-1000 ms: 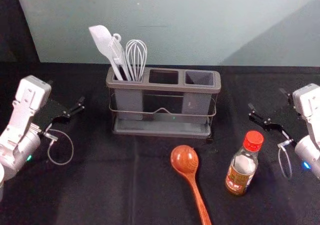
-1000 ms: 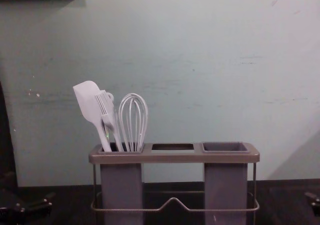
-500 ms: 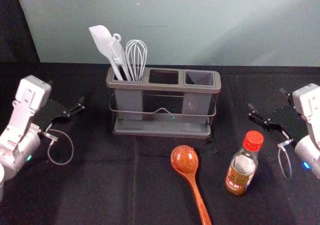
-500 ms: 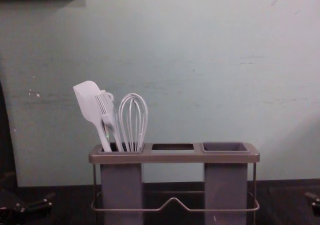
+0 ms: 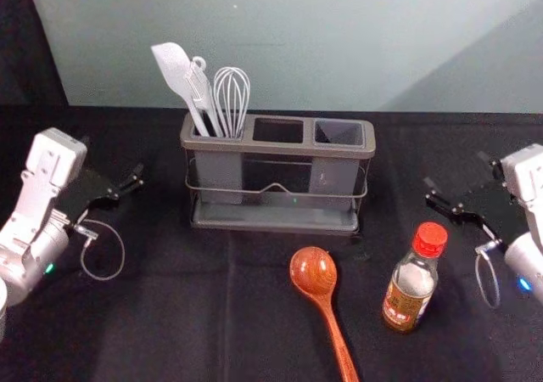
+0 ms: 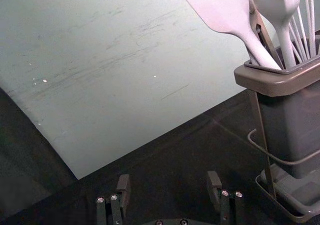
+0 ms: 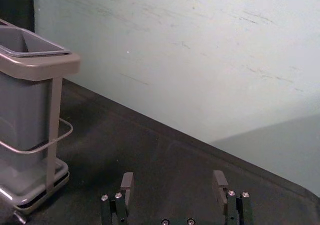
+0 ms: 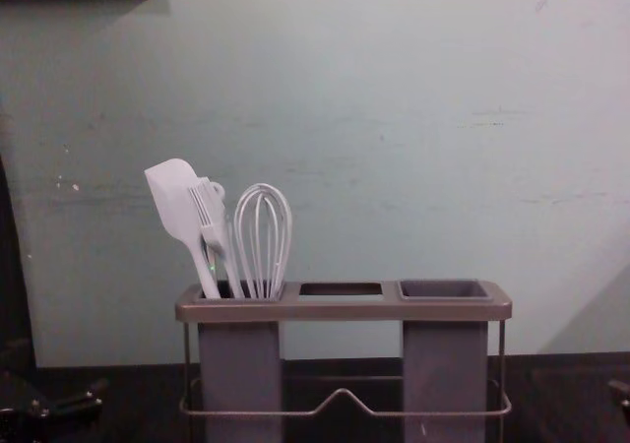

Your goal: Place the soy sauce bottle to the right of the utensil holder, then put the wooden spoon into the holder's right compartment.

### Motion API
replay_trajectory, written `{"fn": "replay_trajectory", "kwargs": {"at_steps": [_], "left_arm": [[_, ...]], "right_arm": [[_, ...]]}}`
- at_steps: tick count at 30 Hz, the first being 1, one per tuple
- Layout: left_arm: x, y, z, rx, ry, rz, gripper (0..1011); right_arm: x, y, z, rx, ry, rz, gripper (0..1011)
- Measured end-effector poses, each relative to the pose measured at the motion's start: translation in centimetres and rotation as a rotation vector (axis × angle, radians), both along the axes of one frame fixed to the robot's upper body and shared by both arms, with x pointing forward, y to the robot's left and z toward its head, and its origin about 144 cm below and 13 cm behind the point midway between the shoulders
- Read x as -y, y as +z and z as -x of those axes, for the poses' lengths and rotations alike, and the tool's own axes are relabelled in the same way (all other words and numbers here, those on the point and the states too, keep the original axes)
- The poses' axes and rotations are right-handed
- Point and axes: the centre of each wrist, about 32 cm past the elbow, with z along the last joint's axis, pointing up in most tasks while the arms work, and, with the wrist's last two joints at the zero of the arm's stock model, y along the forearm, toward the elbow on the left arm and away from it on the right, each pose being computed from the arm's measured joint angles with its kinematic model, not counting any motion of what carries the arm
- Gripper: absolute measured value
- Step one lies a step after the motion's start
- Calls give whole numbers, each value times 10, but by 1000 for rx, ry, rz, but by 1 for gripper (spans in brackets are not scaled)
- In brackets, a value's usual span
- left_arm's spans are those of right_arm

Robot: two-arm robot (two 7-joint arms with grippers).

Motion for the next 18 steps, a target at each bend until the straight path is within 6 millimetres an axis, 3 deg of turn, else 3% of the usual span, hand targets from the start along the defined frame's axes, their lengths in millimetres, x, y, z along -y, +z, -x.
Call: {"fn": "replay_trajectory", "kwargs": {"at_steps": [18], "left_arm": [[0, 0, 0, 0, 0, 0, 1005]], "right_arm": [[29, 18, 53, -16, 68, -73, 1002]]}}
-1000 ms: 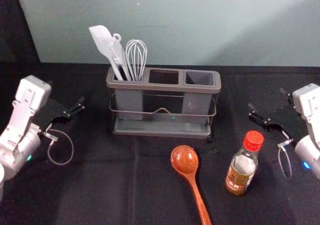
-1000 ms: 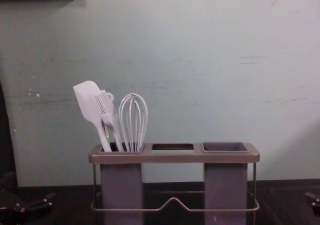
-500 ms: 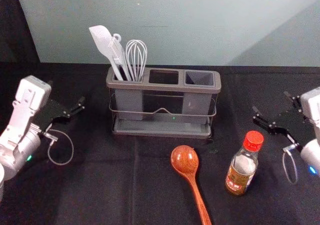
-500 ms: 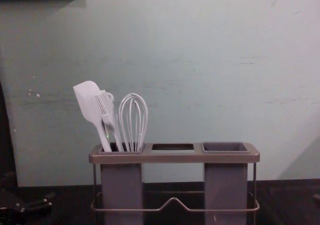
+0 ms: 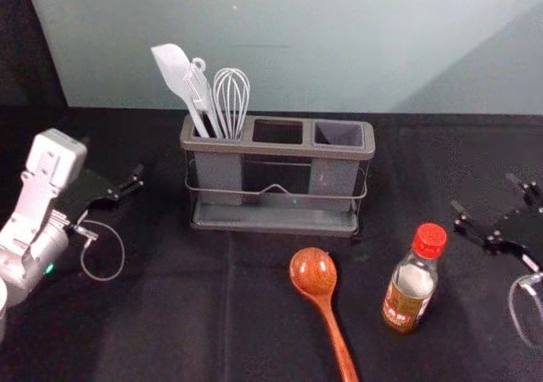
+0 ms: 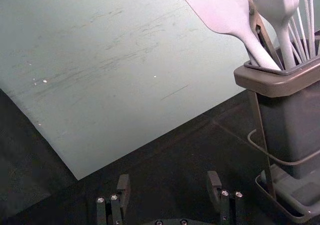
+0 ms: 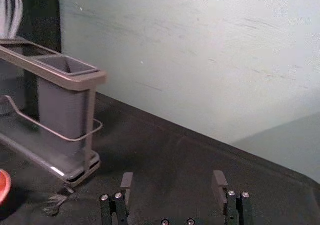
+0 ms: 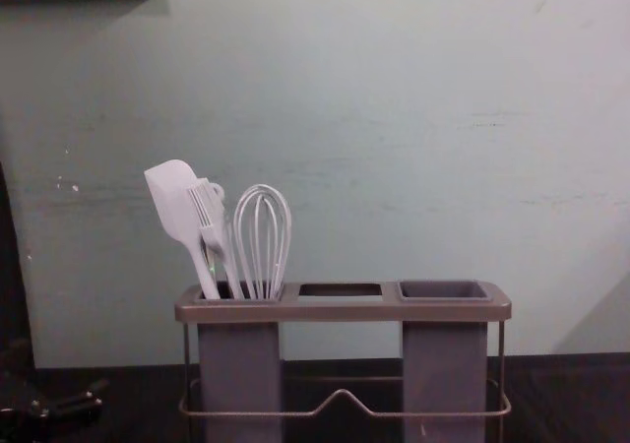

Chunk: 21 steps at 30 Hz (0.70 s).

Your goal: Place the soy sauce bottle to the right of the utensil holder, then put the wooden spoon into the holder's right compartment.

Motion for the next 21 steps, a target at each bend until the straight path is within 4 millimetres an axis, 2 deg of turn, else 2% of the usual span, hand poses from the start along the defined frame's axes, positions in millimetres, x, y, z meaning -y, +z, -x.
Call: {"fn": "replay_trajectory", "kwargs": {"at_steps": [1, 9, 21], "left_arm": [[0, 0, 0, 0, 0, 0, 1005], [0, 0, 0, 0, 0, 0, 1005], [0, 0, 0, 0, 0, 0, 1005]], "right_arm": [[6, 8, 10, -11, 16, -19, 1002], [15, 28, 34, -43, 88, -85, 1002], [11, 50, 50, -3, 199, -162, 1002]]}}
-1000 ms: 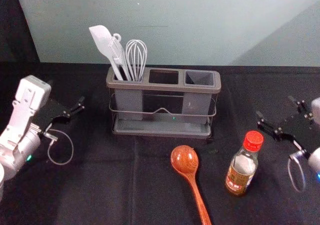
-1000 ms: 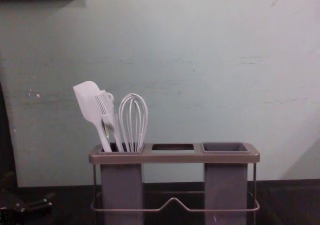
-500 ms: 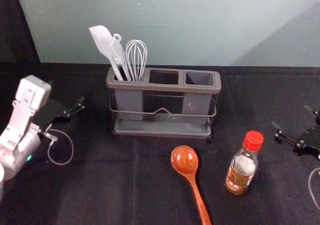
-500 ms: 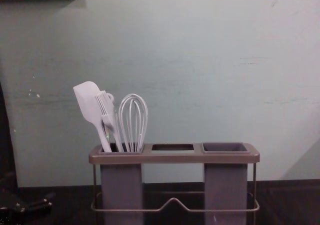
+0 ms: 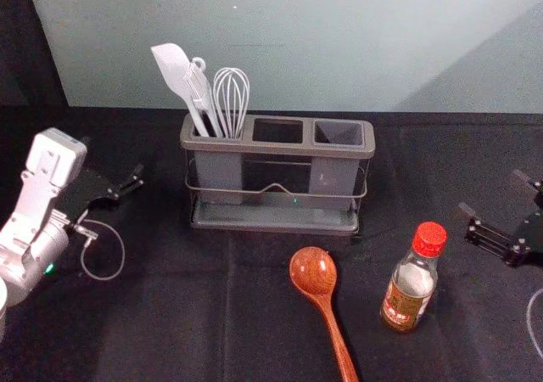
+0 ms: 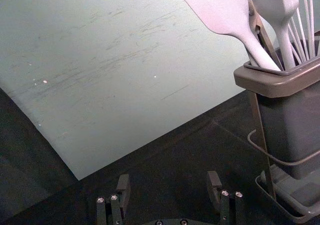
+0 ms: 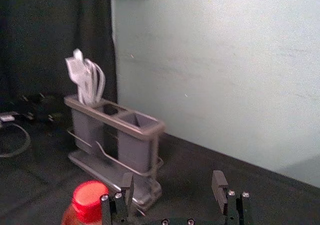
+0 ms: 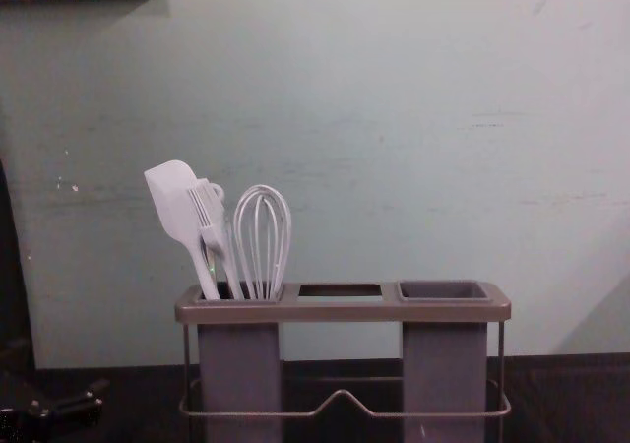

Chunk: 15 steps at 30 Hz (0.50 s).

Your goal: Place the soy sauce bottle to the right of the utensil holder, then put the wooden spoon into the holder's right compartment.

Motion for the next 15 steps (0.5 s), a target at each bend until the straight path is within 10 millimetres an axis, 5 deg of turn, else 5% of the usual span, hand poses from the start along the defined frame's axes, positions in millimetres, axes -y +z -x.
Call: {"fn": "replay_trajectory", "kwargs": {"at_steps": [15], "left_arm": [[0, 0, 0, 0, 0, 0, 1005]], "right_arm": [[-22, 5, 5, 15, 126, -72, 1002]]}}
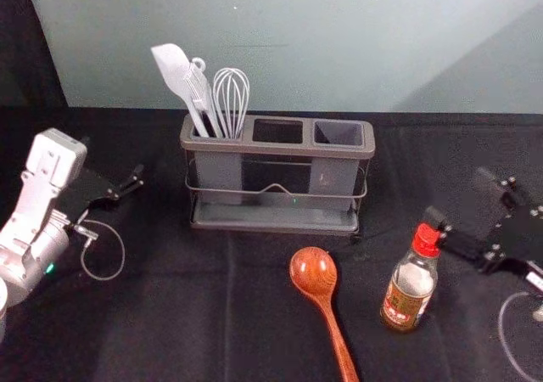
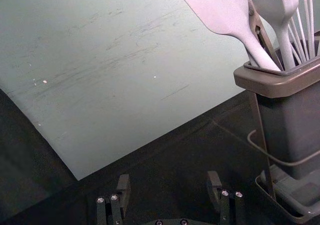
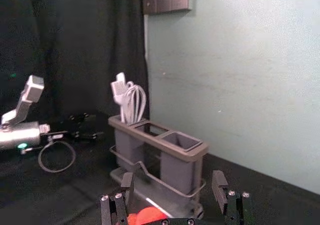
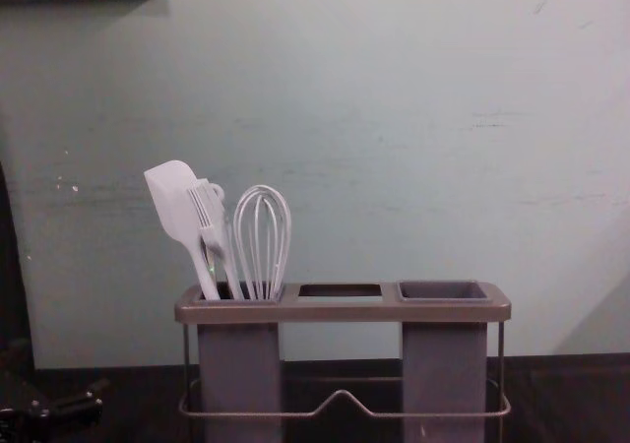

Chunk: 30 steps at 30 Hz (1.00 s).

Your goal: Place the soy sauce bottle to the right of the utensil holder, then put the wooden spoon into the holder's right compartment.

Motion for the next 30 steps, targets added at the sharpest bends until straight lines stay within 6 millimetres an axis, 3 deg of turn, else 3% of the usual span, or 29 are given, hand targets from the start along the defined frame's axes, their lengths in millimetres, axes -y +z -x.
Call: {"fn": "replay_trajectory", "kwargs": {"at_steps": [23, 30], "left_arm": [[0, 0, 0, 0, 0, 0, 1005], [0, 0, 0, 0, 0, 0, 1005]], "right_arm": [[-19, -30, -10, -84, 39, 40, 997], [-21, -34, -12, -91, 32, 40, 836]]}}
